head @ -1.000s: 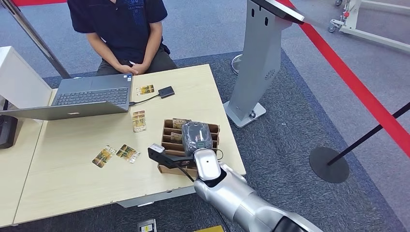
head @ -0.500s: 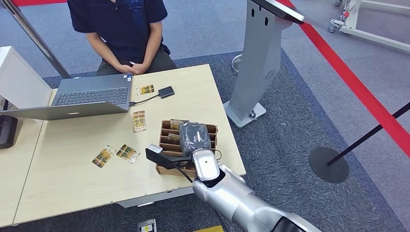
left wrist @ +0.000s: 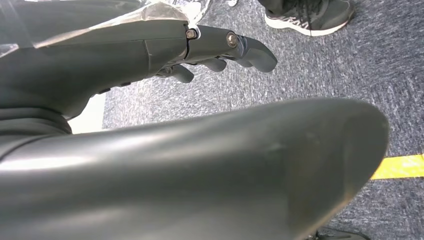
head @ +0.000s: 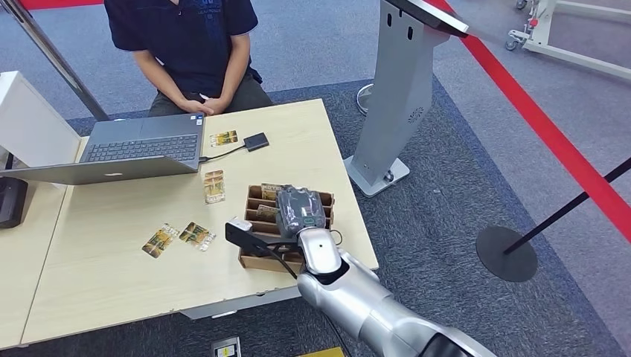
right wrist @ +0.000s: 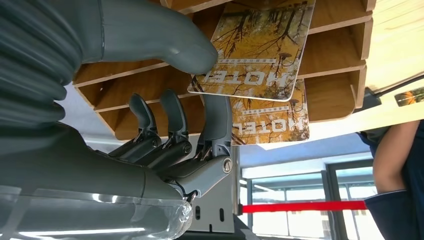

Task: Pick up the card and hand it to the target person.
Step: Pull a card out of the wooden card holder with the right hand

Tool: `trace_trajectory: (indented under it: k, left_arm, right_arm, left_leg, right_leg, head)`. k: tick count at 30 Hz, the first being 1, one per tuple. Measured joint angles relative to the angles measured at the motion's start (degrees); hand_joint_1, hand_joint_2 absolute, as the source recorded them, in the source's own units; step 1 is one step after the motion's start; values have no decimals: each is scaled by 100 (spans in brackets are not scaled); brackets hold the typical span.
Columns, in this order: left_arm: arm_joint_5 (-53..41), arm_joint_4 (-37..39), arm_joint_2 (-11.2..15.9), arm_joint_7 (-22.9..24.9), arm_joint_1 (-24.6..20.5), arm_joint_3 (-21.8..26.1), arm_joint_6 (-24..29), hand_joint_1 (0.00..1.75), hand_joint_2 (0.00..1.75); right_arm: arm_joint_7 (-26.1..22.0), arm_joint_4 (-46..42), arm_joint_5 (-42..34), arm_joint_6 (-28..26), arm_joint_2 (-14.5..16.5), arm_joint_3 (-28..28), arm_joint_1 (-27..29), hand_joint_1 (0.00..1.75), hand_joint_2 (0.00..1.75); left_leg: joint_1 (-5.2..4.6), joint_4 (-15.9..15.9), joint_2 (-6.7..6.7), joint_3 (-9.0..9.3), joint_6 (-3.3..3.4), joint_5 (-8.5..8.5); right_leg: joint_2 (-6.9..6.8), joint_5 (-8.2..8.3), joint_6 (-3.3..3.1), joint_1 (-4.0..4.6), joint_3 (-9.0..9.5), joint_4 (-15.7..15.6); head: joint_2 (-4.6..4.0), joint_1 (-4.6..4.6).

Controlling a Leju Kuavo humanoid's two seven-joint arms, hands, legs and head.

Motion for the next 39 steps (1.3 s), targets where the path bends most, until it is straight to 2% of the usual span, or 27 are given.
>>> trace_trajectory:
  k: [12, 20, 28, 39]
  left_arm:
    - [-70, 0, 1, -91, 1, 0, -64, 0, 0]
    - [-86, 0, 1, -73, 0, 0, -70, 0, 0]
    - [-9, 0, 1, -58, 1, 0, -67, 0, 0]
    - [65, 0, 2, 3, 2, 0, -49, 0, 0]
  right_arm:
    - [115, -436, -308, 141, -297, -176, 70, 135, 175]
    - [47, -617, -482, 171, -389, -209, 153, 142, 175]
    - [-427, -1047, -1488, 378, -439, -320, 249, 152, 175]
    - [-497, -1868, -2184, 378, -629, -328, 249, 154, 175]
  left_leg:
    - [-1, 1, -1, 0, 0, 0]
    - [0, 0, -1, 0, 0, 0]
    - [0, 1, 0, 0, 0, 0]
    - [0, 1, 0, 1, 0, 0]
  right_leg:
    - [0, 0, 0, 0, 0, -1]
    - [0, 0, 0, 0, 0, 0]
    - [0, 0, 0, 0, 0, 0]
    - [0, 1, 0, 0, 0, 0]
  head:
    - [0, 1]
    - [0, 1]
    - [0, 0]
    - [0, 1]
